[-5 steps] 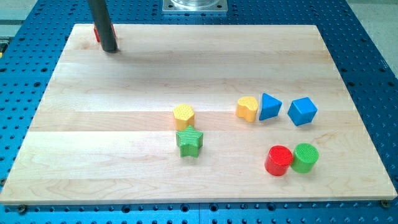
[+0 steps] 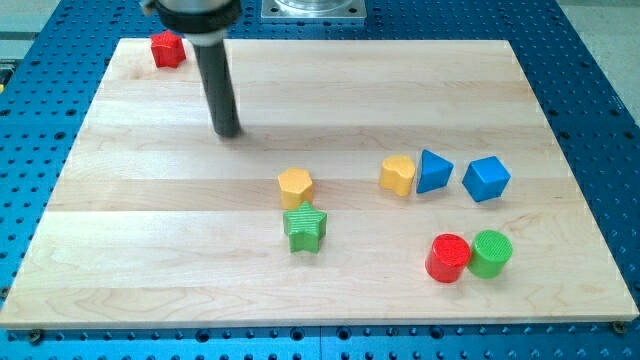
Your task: Place your arm right to the green circle
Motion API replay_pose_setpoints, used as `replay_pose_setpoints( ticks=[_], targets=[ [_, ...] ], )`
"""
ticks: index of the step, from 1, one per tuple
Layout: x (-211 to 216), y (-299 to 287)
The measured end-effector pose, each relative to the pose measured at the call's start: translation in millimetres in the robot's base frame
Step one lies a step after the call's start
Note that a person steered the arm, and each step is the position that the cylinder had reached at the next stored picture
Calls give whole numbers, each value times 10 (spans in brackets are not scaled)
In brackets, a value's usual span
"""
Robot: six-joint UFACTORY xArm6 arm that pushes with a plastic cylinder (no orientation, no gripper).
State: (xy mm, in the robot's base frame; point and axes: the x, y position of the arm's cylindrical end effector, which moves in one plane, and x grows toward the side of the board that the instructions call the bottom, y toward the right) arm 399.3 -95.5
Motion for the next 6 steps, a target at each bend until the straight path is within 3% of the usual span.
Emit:
replay_pose_setpoints(
  ticks=[1, 2, 3, 4, 5, 6],
  targets=[
    [245, 715],
    [2, 1742],
    [-41, 3297],
    [504, 4272],
    [1402, 4353],
    [1862, 3118]
  ],
)
